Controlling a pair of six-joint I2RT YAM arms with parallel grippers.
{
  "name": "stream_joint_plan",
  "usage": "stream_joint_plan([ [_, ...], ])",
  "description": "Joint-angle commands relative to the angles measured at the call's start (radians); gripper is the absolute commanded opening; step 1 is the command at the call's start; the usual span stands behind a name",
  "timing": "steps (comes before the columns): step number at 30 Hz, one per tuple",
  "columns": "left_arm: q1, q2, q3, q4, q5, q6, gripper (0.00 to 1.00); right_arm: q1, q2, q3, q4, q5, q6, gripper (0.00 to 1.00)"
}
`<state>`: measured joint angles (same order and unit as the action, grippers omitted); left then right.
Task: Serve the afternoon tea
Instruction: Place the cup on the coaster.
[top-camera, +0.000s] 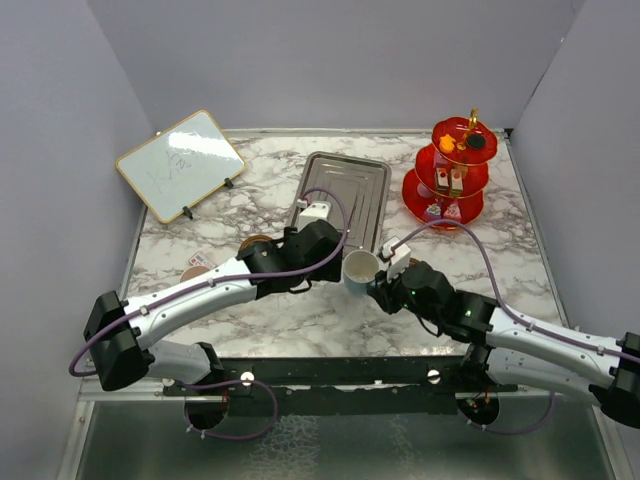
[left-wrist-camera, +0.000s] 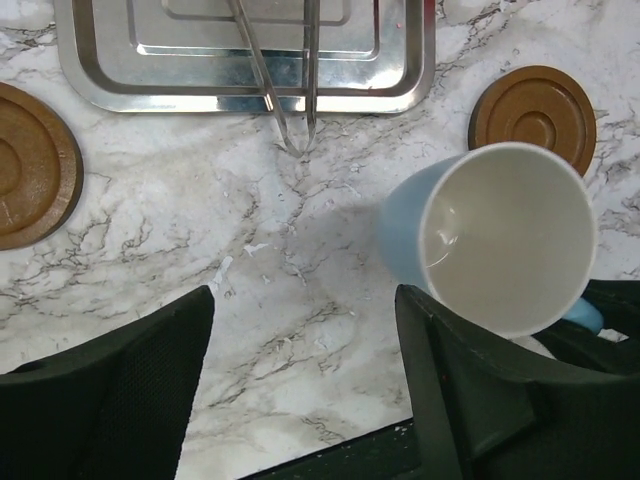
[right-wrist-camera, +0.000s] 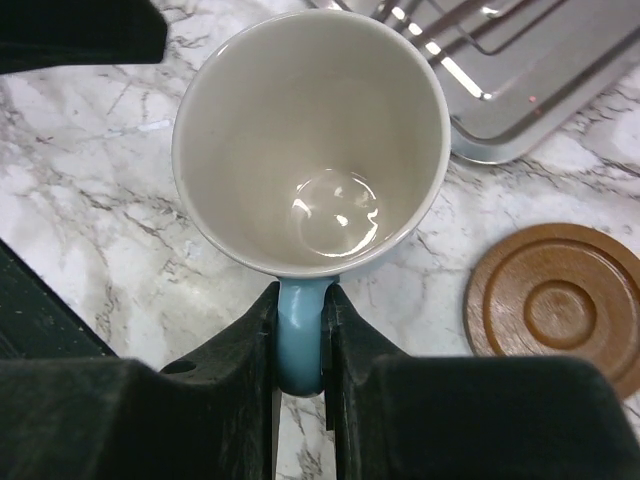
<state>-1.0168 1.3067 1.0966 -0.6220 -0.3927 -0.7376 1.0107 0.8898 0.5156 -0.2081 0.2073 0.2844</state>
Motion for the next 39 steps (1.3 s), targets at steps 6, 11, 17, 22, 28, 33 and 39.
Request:
stream_joint_plan([
  [6, -0.003, -0.114, -0.072, 0.022, -0.091, 0.069, 0.9, -0.004, -0.149, -0.009, -0.08, 0.328, 0.09, 0.01],
  [11, 0.004, -0.147, -0.098, 0.017, -0.115, 0.075, 0.95, -0.003, -0.176, -0.027, -0.128, 0.428, 0.164, 0.01],
  [17, 0.017, -0.167, -0.115, 0.008, -0.118, 0.077, 0.98, -0.003, -0.143, -0.004, -0.209, 0.525, 0.277, 0.01],
  [22, 0.041, -0.163, -0.118, -0.005, -0.117, 0.098, 0.99, -0.003, -0.085, 0.02, -0.269, 0.579, 0.4, 0.01],
  [28, 0.099, -0.171, -0.12, -0.02, -0.106, 0.136, 0.99, -0.005, -0.054, 0.007, -0.289, 0.614, 0.542, 0.01],
  [33, 0.179, -0.198, -0.133, -0.021, -0.082, 0.192, 0.99, -0.004, -0.047, -0.053, -0.215, 0.598, 0.545, 0.01],
  [39, 0.282, -0.224, -0.152, -0.02, -0.047, 0.252, 0.99, -0.004, -0.031, -0.073, -0.223, 0.634, 0.605, 0.01],
])
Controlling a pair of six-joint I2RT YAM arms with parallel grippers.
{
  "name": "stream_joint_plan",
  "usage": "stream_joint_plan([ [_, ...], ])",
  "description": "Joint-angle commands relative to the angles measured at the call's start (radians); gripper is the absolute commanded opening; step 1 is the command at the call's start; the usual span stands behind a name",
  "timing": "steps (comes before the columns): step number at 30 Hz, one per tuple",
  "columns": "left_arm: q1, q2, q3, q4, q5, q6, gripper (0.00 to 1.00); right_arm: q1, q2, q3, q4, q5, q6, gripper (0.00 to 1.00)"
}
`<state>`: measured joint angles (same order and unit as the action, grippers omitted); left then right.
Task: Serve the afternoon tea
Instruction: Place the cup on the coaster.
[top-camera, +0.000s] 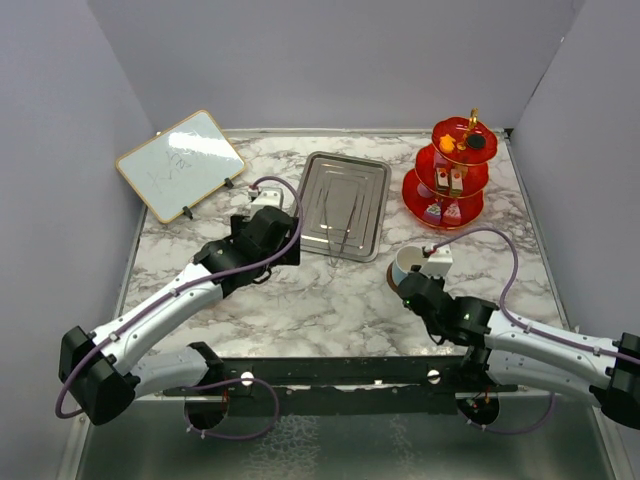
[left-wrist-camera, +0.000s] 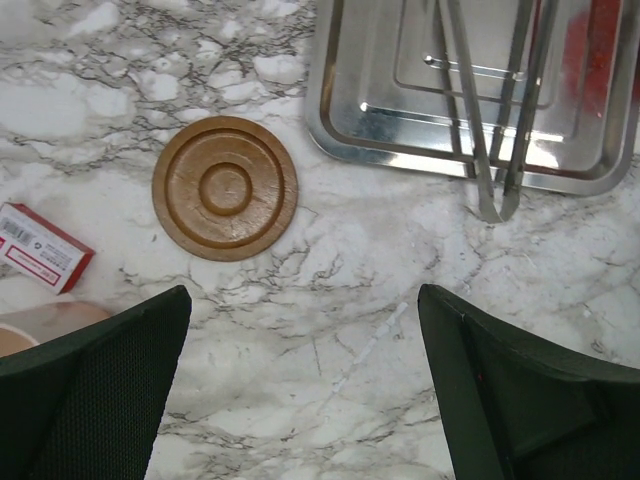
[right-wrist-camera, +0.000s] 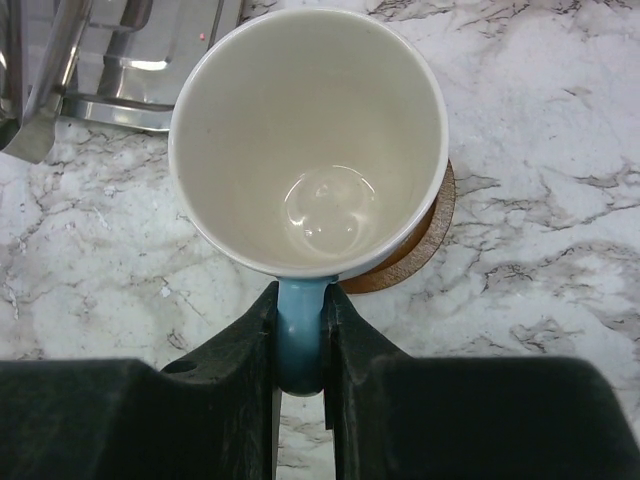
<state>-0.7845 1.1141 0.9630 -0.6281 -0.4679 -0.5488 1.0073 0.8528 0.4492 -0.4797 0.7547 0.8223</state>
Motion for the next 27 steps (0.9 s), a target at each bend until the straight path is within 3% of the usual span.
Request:
stream_joint_plan([
  [1, 0.062, -0.032, -0.022, -0.013, 0.031, 0.072, 0.99, -0.001, 0.01, -0.003, 0.039, 0.096, 0.078, 0.01],
  [13, 0.148, -0.02, -0.086, 0.024, -0.001, 0.186, 0.99, -0.001, 0.032, 0.028, -0.011, 0.16, 0.139, 0.06],
  [27, 0.19, -0.053, -0.159, 0.084, -0.005, 0.21, 0.99, -0.001, 0.031, 0.036, -0.002, 0.134, 0.109, 0.2],
])
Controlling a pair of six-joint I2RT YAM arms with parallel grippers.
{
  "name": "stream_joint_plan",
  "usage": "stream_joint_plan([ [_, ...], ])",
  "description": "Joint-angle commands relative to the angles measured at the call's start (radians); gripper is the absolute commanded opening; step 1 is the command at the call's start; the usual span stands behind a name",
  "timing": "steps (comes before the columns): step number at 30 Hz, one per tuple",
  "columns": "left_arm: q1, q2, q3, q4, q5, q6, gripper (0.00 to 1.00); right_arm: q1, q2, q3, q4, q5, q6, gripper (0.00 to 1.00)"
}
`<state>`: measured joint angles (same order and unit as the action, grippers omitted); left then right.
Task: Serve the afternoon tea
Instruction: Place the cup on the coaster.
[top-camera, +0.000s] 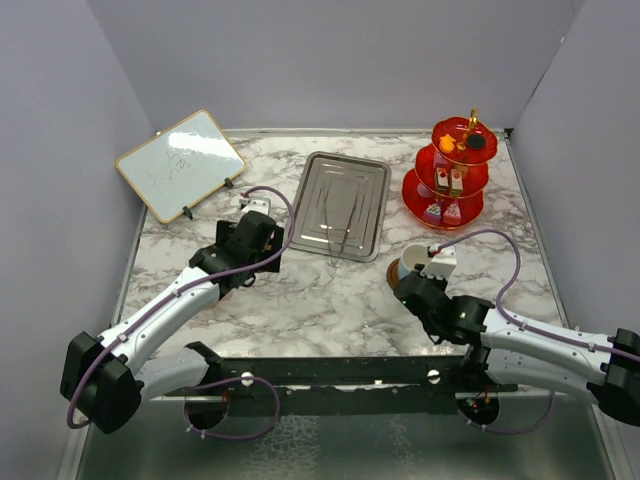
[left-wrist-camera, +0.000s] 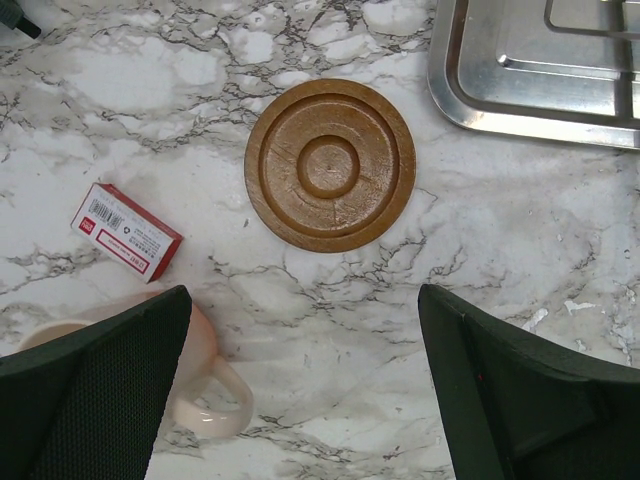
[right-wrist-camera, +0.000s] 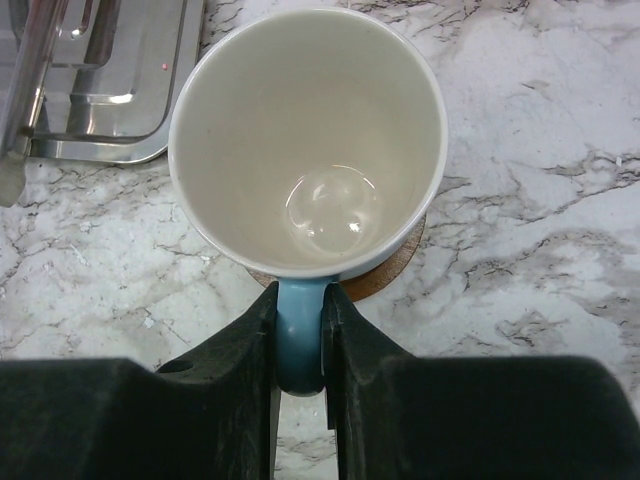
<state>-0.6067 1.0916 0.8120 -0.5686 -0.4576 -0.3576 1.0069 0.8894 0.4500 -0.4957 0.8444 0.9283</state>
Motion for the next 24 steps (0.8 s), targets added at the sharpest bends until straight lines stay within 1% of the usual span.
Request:
stream_joint_plan([
  [1, 0.014, -0.034, -0.009, 0.026, -0.016, 0.017, 0.99, -0.001, -0.01, 0.038, 0.011, 0.042, -0.001, 0.2],
  [6, 0.019, -0.038, -0.011, 0.026, -0.01, 0.013, 0.99, -0.001, -0.036, 0.051, 0.002, 0.028, -0.026, 0.22],
  [14, 0.022, -0.031, -0.013, 0.024, 0.001, 0.014, 0.99, -0.001, -0.057, 0.076, -0.02, 0.015, -0.07, 0.31],
  [24, 0.024, -0.032, -0.013, 0.024, 0.0, 0.014, 0.99, -0.001, -0.06, 0.12, -0.126, 0.016, -0.028, 0.31],
])
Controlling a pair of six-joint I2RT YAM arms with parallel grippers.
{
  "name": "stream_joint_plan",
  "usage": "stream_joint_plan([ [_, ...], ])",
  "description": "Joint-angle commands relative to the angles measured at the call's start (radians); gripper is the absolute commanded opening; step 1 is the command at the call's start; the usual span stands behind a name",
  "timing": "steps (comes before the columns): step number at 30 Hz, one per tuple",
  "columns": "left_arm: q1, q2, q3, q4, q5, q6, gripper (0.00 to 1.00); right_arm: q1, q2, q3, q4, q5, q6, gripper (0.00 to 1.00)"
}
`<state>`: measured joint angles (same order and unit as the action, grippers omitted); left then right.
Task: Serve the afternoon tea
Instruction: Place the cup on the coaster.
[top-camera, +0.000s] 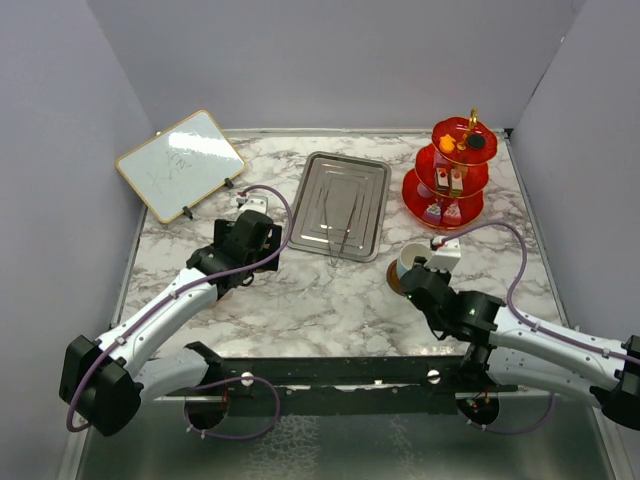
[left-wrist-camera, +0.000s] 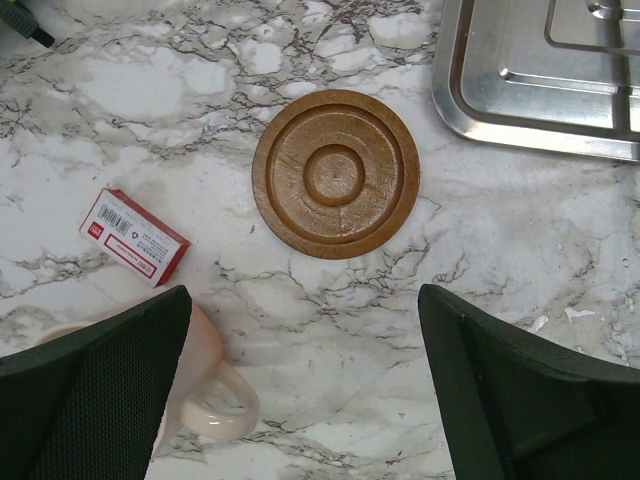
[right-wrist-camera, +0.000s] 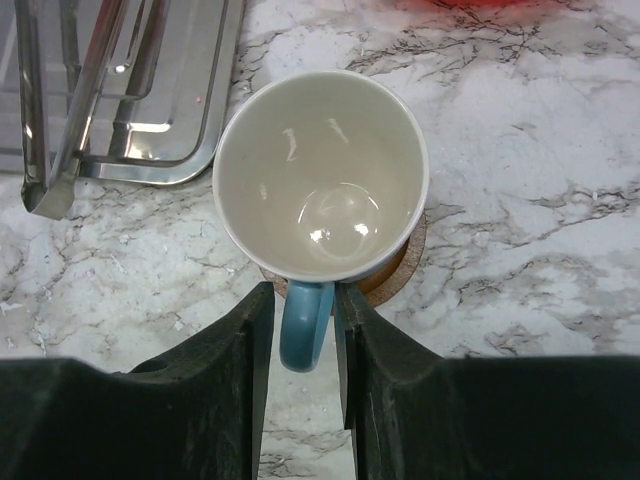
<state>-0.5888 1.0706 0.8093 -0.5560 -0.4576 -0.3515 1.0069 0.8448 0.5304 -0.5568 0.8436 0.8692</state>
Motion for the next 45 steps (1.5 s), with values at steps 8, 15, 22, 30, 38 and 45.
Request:
stream_joint_plan([
  [8, 0.007, -0.007, -0.011, 0.011, -0.001, 0.011, 0.99, -0.001, -0.039, 0.05, -0.09, -0.03, 0.009, 0.18],
  [15, 0.007, -0.006, -0.012, 0.01, -0.003, 0.014, 0.99, -0.001, -0.044, 0.1, -0.15, -0.027, -0.009, 0.2],
  [22, 0.009, -0.01, -0.012, 0.009, -0.006, 0.014, 0.99, -0.002, -0.074, 0.195, -0.183, -0.054, -0.061, 0.32],
  [30, 0.009, -0.013, -0.01, 0.007, -0.012, 0.013, 0.99, -0.001, -0.038, 0.24, 0.09, -0.467, -0.383, 0.34],
  [38, 0.01, -0.062, -0.016, -0.002, -0.071, -0.006, 0.99, -0.001, 0.339, 0.362, -0.021, -0.52, -0.368, 0.29],
  [45, 0.01, -0.08, -0.015, -0.009, -0.085, -0.016, 0.99, -0.001, 0.574, 0.47, -0.1, -0.397, -0.398, 0.34],
])
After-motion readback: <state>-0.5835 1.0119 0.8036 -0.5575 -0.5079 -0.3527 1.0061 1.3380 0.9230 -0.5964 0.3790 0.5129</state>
